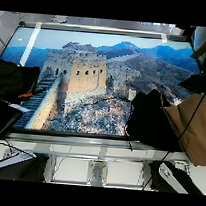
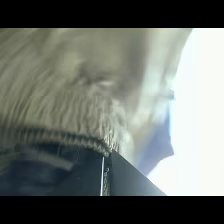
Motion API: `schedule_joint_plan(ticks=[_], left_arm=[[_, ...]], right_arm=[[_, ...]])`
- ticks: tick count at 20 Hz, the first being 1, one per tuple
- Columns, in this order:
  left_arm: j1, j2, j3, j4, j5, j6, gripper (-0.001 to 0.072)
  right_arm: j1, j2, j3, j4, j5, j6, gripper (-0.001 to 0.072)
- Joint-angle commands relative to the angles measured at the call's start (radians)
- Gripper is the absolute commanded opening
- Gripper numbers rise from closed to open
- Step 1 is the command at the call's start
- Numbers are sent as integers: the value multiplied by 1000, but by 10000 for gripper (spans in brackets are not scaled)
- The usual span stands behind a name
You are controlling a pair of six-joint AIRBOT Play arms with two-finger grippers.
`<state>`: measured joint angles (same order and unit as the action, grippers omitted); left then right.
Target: Fold the clothes and pants, and hang the long-sleeved shirts on hangers.
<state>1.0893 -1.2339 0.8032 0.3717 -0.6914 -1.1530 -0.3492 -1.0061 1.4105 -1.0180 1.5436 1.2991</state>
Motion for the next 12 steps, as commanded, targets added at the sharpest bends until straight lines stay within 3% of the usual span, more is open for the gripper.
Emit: schedule_joint_plan(ticks=[1, 4, 7, 12], left_arm=[[-54, 70, 130, -37, -194, 43, 8], [-186, 233, 156, -91, -230, 42, 8], [-417, 384, 155, -89, -236, 38, 8], [-1061, 397, 151, -29, -183, 8, 8]], right_arm=[[1, 0, 0, -3, 0, -2, 33], [1, 0, 0, -14, 0, -32, 33], [1, 0, 0, -35, -6, -99, 33], [1, -8, 0, -57, -112, -119, 33]])
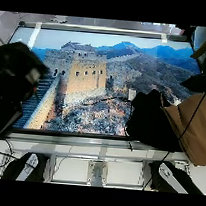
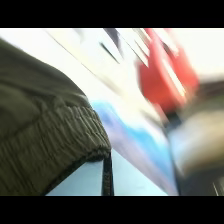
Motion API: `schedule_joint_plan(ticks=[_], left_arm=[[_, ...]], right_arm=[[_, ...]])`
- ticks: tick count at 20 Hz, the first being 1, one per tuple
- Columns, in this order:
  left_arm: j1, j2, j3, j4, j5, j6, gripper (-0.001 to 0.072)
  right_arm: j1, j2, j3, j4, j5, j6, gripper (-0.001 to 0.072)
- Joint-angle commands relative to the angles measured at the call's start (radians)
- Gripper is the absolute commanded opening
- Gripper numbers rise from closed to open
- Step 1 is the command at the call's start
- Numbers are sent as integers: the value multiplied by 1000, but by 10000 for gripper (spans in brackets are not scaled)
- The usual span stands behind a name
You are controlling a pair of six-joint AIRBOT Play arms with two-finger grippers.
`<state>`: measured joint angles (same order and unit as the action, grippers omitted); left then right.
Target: Fold the clothes and pants, and hang the long-sleeved shirts on hangers.
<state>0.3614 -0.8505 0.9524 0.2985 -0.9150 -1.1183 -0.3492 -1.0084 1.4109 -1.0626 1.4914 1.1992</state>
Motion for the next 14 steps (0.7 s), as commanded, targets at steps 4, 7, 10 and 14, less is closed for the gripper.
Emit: schedule_joint_plan(ticks=[4, 7, 10, 14], left_arm=[[-919, -186, 2, 236, 389, -151, 8], [-1182, -428, 2, 238, 628, -195, 8], [-1218, -578, 20, 177, 694, -243, 21], [-1043, -498, 34, 271, 636, -224, 634]], right_arm=[[1, -66, -1, -11, -50, -19, 33], [1, -118, -1, -4, -43, -18, 33], [1, -157, -1, 28, -45, -19, 36], [1, -177, -5, 174, -48, -19, 365]])
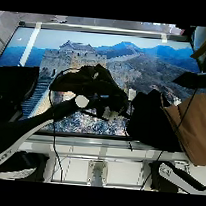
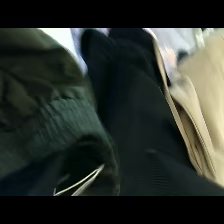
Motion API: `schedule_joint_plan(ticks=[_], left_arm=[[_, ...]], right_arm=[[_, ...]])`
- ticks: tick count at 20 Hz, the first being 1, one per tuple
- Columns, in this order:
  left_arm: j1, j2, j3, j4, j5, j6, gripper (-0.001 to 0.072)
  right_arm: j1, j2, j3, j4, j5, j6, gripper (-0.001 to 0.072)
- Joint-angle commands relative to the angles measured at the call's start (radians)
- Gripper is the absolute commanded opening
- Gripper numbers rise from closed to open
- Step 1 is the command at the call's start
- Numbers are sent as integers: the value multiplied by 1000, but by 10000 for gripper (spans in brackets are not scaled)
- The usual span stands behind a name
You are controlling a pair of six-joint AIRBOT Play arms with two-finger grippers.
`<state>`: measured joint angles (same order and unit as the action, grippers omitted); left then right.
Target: Fold the clothes and pants, and hang the long-sleeved shirts on hangers.
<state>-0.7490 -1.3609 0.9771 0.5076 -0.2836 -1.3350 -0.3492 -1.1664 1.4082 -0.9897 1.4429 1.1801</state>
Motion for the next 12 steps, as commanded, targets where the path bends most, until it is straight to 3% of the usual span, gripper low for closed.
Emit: schedule_joint_plan(ticks=[1, 4, 6, 9, 10, 11, 12], left_arm=[[156, 65, 9, 119, -58, -8, 634], [460, 213, 8, 272, -346, -12, 605], [664, 277, -11, 349, -529, -12, 454], [892, 320, -104, 380, -645, -13, 457], [947, 322, -147, 370, -642, -12, 457], [986, 317, -182, 362, -638, -12, 458], [1015, 307, -215, 347, -620, -11, 478]], right_arm=[[1, -20, -8, 153, 6, 0, 386], [80, -19, -79, 211, 25, -1, 386], [206, -20, -187, 209, 21, -5, 386], [430, -20, -372, 183, -109, -5, 391], [503, -21, -423, 163, -195, -4, 423], [566, -21, -463, 140, -287, 5, 593], [613, -21, -491, 127, -368, 31, 618]])
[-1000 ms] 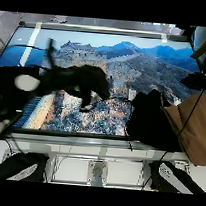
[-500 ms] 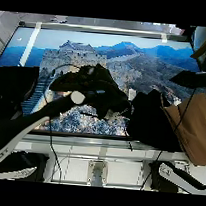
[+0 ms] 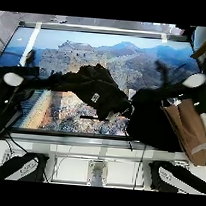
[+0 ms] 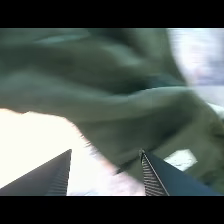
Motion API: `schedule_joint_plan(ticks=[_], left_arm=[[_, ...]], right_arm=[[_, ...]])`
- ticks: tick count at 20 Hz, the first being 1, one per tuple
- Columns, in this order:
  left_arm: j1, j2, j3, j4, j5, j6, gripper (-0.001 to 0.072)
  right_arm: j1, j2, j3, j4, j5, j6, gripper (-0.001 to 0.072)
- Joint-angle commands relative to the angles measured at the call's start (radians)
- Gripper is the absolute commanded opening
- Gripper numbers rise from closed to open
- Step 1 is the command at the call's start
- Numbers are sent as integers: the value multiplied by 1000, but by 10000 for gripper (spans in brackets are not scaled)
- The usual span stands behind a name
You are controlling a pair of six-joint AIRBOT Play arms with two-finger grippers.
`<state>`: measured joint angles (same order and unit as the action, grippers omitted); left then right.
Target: Fold the clothes and pants, and hang the long-sleeved shirts on hangers.
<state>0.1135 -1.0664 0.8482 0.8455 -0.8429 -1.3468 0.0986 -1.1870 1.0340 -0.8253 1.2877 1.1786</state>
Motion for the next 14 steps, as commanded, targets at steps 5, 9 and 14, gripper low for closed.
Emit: schedule_joint_plan(ticks=[5, 9, 14], left_arm=[[159, -116, -110, -84, 134, 20, 526], [158, -220, -109, -330, 198, 183, 528], [154, -312, -87, -465, 196, 308, 704]], right_arm=[[264, -16, -142, -63, -334, 182, 619], [346, -98, -142, -45, -355, 209, 624], [408, -214, -142, 26, -442, 249, 688]])
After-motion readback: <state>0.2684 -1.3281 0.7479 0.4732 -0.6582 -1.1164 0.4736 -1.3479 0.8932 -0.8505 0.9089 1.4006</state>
